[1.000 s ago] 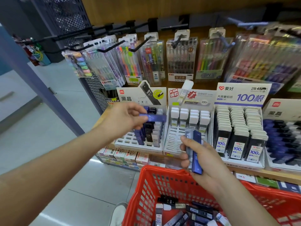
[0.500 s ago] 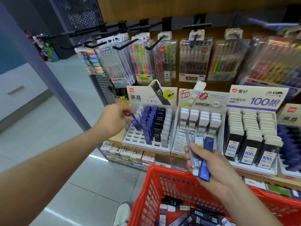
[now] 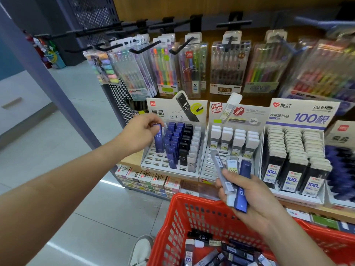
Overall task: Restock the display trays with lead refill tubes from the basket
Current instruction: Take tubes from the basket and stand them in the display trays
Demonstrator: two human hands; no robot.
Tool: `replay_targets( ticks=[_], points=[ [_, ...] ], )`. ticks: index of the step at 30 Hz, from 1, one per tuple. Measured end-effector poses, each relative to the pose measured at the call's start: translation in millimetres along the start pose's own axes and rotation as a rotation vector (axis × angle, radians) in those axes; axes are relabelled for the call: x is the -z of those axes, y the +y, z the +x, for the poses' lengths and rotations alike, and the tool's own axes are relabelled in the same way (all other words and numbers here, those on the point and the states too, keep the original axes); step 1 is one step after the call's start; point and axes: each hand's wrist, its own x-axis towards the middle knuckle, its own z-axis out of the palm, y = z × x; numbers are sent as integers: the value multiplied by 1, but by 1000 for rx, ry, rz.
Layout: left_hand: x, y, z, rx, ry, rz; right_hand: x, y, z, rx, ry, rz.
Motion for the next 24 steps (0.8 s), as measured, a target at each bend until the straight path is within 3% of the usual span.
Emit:
replay_targets(
  ticks=[6,12,24],
  points=[
    [-13,71,-20,-5,-252,-303,14,-17,-16,90,-42,-59],
    [-51,142,-42,-40,-416,-494,41,-44,-43,119,-63,50],
    [-161,264,-41,-95,-356,-438,154,-100,-92,332,207,-47]
  ],
)
